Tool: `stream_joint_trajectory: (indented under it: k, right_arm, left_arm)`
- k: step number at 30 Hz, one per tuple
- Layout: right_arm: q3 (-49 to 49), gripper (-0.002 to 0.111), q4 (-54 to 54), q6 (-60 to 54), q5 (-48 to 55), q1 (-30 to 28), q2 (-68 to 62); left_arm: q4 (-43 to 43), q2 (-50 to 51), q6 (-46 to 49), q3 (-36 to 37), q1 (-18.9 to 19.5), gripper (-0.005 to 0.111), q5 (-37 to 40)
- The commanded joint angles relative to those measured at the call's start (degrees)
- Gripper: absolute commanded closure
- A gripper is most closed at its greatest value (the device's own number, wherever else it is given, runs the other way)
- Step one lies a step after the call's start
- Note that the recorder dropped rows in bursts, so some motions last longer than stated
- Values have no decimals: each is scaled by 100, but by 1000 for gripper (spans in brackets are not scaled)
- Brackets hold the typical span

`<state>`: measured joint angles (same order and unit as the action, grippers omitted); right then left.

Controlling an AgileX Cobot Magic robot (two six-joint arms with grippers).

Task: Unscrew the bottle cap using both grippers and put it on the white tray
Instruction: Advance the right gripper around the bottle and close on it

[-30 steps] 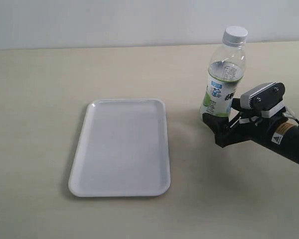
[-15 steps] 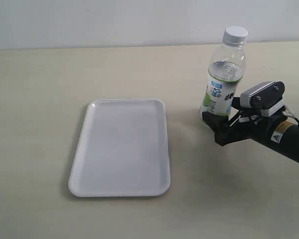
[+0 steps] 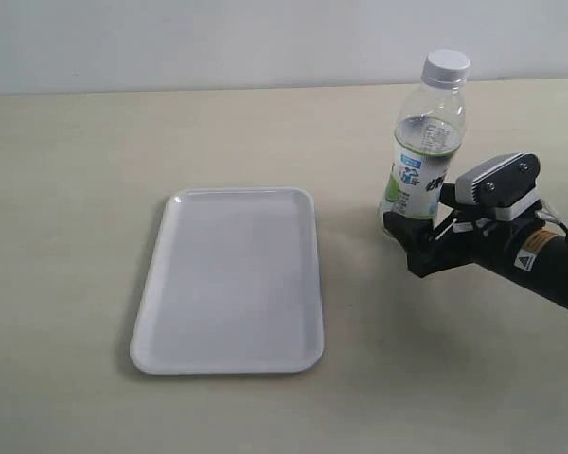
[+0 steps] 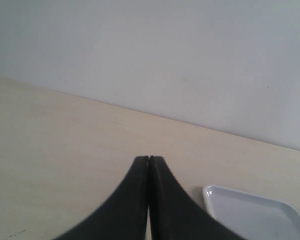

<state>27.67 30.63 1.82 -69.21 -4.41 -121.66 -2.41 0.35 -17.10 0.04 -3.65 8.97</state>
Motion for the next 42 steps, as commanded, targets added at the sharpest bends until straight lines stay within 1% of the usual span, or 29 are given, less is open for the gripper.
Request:
stream_joint_trajectory:
  k: [1, 9, 14, 19, 20, 21, 23, 35, 42]
  right_arm:
    - [28, 28, 184, -21, -75, -29, -58]
    - [209, 28, 274, -20, -75, -29, -332]
    - [247, 28, 32, -20, -75, -29, -312]
    - [414, 28, 18, -20, -75, -29, -312]
    - [424, 27, 18, -20, -75, -29, -312]
    - [424, 21, -33, -20, -75, -29, -312]
    - [424, 14, -85, -20, -75, -29, -312]
    - [653, 13, 156, -9, -75, -29, -322]
    - [653, 13, 110, -9, -75, -29, -322]
  left_arm:
    - [11, -35, 25, -4, -35, 104, -26]
    - [11, -35, 25, -4, -35, 104, -26]
    - [11, -35, 25, -4, -35, 104, -26]
    - [11, -35, 37, -4, -35, 104, -26]
    - [11, -35, 37, -4, -35, 104, -26]
    - [11, -35, 37, -4, -35, 104, -26]
    - [11, -35, 37, -4, -35, 104, -26]
    - [11, -35, 37, -4, -35, 104, -26]
    - [11, -35, 37, -4, -35, 104, -26]
